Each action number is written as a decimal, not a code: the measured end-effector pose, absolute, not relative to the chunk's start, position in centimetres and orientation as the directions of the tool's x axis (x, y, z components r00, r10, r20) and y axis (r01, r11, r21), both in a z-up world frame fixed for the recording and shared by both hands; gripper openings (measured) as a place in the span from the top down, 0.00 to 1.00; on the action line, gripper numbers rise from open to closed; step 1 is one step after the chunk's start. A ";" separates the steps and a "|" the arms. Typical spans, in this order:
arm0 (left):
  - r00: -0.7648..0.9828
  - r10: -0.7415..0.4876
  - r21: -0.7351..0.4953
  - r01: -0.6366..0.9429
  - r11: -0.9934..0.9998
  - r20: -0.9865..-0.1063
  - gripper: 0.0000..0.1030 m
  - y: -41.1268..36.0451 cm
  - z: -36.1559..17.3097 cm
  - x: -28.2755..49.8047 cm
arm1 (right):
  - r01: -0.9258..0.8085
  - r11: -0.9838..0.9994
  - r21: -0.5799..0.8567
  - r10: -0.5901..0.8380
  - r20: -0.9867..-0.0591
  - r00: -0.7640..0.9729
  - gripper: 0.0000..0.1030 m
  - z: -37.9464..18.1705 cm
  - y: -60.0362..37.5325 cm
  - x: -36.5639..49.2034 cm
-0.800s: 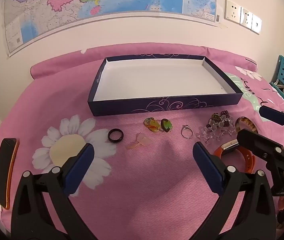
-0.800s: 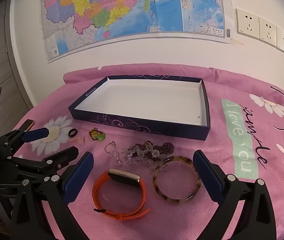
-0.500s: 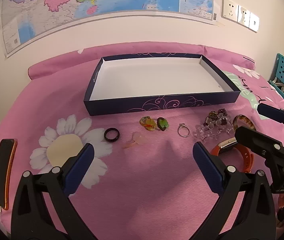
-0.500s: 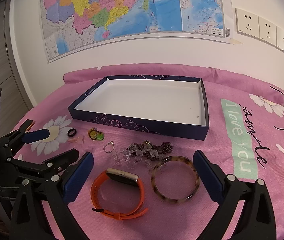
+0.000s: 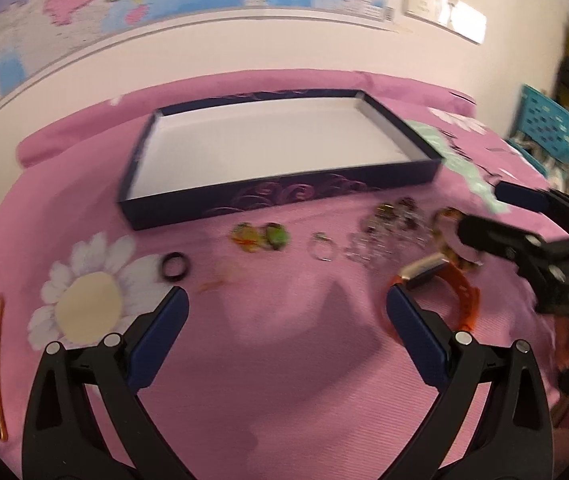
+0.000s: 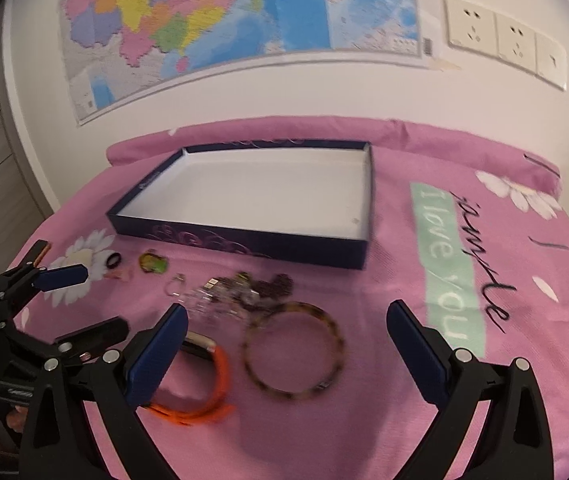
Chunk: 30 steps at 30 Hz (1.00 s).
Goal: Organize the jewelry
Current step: 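Grasp the orange watch with the left tool while the right tool grasps the tortoiseshell bangle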
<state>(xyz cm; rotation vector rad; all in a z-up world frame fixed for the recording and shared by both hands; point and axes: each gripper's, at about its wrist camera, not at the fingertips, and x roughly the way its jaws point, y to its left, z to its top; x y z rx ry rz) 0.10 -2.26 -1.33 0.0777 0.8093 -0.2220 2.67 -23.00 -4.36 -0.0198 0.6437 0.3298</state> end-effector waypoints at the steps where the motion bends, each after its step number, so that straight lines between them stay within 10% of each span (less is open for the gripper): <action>1: 0.659 -0.187 -0.013 0.260 0.966 -0.729 0.06 -2.7 -1.4 0.1 | -0.301 0.950 0.086 0.291 -0.599 0.746 0.08 -4.5 -23.3 2.8; 8: 0.612 -0.252 -0.017 0.363 0.932 -0.750 0.20 -4.7 -2.1 0.3 | -0.292 0.952 0.091 0.276 -0.667 0.692 0.34 -6.0 -24.7 3.6; 22: 0.491 -0.365 -0.132 0.446 0.885 -0.791 0.79 -5.6 -2.9 1.4 | -0.352 0.934 0.061 0.288 -0.712 0.640 0.88 -6.6 -24.0 5.7; 30: 0.466 -0.403 -0.175 0.457 0.872 -0.788 0.92 -5.3 -2.6 1.8 | -0.371 0.924 0.093 0.327 -0.696 0.639 0.95 -5.9 -25.0 5.5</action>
